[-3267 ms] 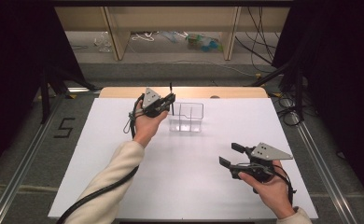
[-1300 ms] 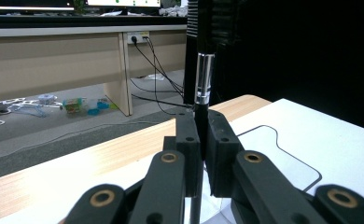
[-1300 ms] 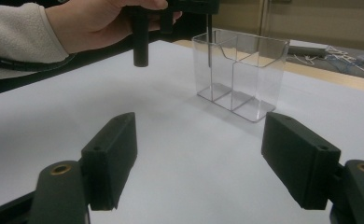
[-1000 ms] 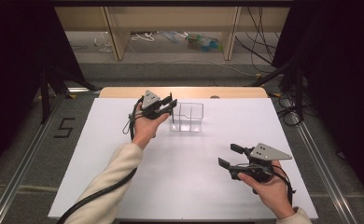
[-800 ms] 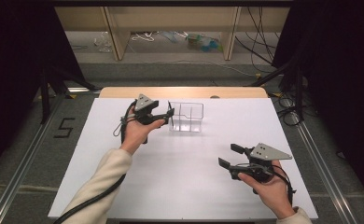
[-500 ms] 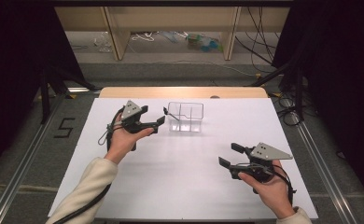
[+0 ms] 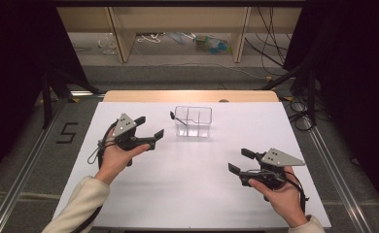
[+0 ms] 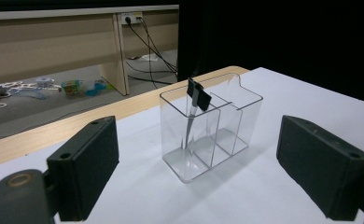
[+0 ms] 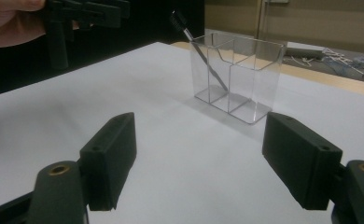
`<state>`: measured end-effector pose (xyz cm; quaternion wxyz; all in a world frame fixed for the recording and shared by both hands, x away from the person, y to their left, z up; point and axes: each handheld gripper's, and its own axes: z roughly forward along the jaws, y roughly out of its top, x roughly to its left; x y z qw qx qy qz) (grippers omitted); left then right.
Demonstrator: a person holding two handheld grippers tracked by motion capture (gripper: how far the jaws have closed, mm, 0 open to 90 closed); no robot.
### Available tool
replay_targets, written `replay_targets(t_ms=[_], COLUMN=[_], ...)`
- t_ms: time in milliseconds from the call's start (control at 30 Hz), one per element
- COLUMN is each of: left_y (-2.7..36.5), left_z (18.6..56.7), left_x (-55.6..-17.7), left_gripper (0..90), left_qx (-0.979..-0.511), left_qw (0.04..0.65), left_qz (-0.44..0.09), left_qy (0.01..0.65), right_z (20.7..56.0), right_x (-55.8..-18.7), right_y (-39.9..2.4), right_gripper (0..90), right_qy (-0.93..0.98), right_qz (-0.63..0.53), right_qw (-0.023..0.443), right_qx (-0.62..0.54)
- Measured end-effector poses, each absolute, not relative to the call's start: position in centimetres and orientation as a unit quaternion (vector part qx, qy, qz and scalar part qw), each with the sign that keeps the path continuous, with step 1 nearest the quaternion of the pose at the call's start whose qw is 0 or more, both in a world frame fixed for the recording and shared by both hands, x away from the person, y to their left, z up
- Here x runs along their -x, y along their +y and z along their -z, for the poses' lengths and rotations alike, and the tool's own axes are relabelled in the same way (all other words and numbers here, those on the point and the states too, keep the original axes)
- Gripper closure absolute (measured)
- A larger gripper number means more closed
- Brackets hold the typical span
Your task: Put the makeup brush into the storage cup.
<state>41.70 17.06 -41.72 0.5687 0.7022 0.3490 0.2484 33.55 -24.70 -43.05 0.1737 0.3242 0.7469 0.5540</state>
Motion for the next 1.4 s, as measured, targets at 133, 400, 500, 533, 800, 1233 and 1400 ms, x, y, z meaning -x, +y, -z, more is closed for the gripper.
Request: replay_targets(t_ms=[133,400,500,533,800,1233,1400], left_y=[17.5,17.9,18.1,18.1,18.4,19.2,19.5], left_z=[41.7,42.0,42.0,41.9,41.8,42.2,42.3], left_x=[-40.7,-38.8,-38.2,-38.0,-36.7,-34.7,-34.0], left_gripper=[12.8,12.8,12.7,12.5,12.2,12.2,12.2], left_qx=[-0.701,-0.703,-0.704,-0.705,-0.703,-0.701,-0.701], left_qw=[0.571,0.574,0.575,0.574,0.581,0.582,0.582], left_qz=[-0.252,-0.254,-0.257,-0.256,-0.261,-0.263,-0.265], left_qy=[0.345,0.336,0.328,0.326,0.317,0.317,0.316], right_z=[43.2,43.2,43.0,43.1,43.2,43.0,43.0], right_x=[-33.7,-33.8,-33.5,-33.6,-33.8,-33.7,-33.6], right_y=[-24.6,-24.6,-24.8,-24.7,-24.5,-24.7,-24.7], right_gripper=[27.0,26.8,26.8,26.8,26.8,26.8,26.8], right_qy=[0.746,0.74,0.751,0.746,0.74,0.744,0.744], right_qz=[-0.557,-0.565,-0.546,-0.554,-0.566,-0.558,-0.557], right_qw=[0.173,0.185,0.179,0.179,0.18,0.183,0.184], right_qx=[-0.321,-0.315,-0.325,-0.323,-0.315,-0.32,-0.321])
